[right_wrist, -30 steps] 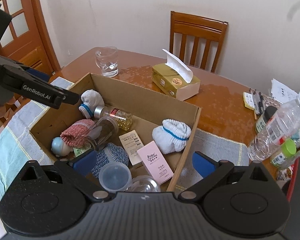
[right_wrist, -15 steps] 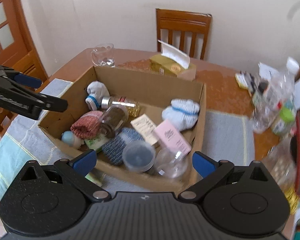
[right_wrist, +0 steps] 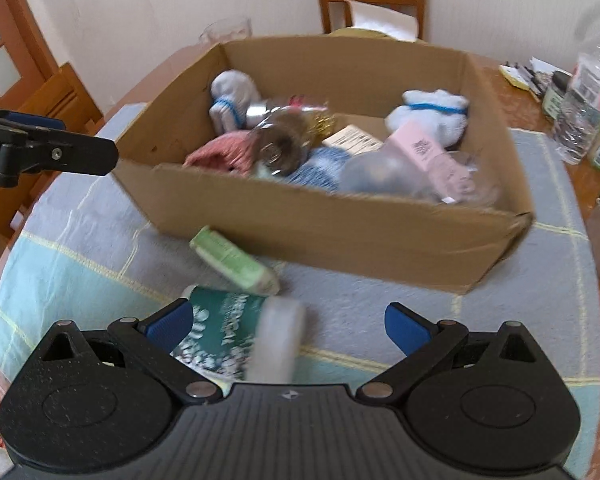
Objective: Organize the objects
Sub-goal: 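Move the left tool to the green soap box while the right tool reaches the MEDICAL bottle, then grasp the white MEDICAL bottle with the right tool while the left tool grasps the green soap box, then carry the soap box and MEDICAL bottle into the cardboard box and release both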
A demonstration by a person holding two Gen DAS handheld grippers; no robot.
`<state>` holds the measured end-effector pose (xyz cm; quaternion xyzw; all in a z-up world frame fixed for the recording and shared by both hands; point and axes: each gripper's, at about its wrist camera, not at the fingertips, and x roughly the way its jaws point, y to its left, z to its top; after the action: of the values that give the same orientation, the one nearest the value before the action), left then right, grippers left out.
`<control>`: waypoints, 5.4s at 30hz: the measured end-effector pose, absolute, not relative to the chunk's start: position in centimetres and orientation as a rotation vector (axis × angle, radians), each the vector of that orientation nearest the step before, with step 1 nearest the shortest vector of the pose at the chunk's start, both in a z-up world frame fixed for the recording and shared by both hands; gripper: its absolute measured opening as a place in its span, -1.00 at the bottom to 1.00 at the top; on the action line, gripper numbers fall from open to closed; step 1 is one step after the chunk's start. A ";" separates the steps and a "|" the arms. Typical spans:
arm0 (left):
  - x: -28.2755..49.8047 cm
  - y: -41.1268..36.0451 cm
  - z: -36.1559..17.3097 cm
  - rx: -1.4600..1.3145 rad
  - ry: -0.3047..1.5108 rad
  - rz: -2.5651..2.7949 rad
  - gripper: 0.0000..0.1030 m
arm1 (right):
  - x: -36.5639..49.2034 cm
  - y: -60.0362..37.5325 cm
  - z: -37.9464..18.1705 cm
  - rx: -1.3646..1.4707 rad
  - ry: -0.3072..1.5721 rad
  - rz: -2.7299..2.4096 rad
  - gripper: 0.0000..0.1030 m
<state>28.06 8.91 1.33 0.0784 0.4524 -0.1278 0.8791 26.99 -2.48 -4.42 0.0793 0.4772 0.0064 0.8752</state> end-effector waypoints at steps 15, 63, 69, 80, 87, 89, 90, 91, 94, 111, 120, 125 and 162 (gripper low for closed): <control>26.4 11.9 -2.9 0.114 1.027 -0.183 0.92 | 29.0 1.9 -7.8 0.076 1.049 -0.057 1.00; 29.0 2.8 -8.6 0.092 1.031 -0.236 0.92 | 26.6 -7.9 -9.4 0.053 1.082 -0.117 1.00; 28.8 2.6 -9.1 0.115 1.023 -0.228 0.87 | 26.6 -8.2 -9.6 0.062 1.077 -0.094 1.00; 28.9 1.0 -9.7 0.127 1.004 -0.233 0.41 | 27.2 -8.0 -9.8 0.011 1.076 -0.053 1.00; 29.3 0.5 -9.5 0.111 0.999 -0.219 0.39 | 27.3 -7.8 -9.6 -0.020 1.070 -0.015 1.00; 29.3 0.5 -9.5 0.095 1.003 -0.219 0.39 | 27.2 -7.7 -9.5 -0.029 1.064 -0.007 1.00; 29.3 0.4 -9.5 0.089 1.004 -0.219 0.40 | 27.3 -7.7 -9.5 -0.033 1.064 -0.004 1.00; 29.4 0.3 -9.5 0.087 1.004 -0.215 0.42 | 27.3 -7.7 -9.5 -0.039 1.066 -0.003 1.00; 29.5 0.1 -9.5 0.075 1.005 -0.211 0.41 | 27.3 -7.6 -9.7 -0.048 1.072 0.007 0.99; 28.9 0.4 -8.4 0.105 1.018 -0.254 0.24 | 27.2 -7.6 -8.6 -0.038 1.090 0.064 0.71; 27.4 0.8 -4.4 0.188 1.065 -0.403 0.24 | 26.6 -8.4 -6.0 -0.024 1.103 0.089 0.71; 27.2 1.3 -0.9 0.208 1.067 -0.436 0.24 | 26.3 -8.9 -3.8 0.000 1.107 0.119 0.71; 30.9 5.0 3.0 0.051 0.948 -0.206 0.90 | 35.9 -10.5 4.8 -0.027 0.945 0.200 0.71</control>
<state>30.85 4.96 3.04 0.0244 0.4554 -0.0992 0.8844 35.87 -10.50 4.79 -0.0127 0.4541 0.0961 0.8856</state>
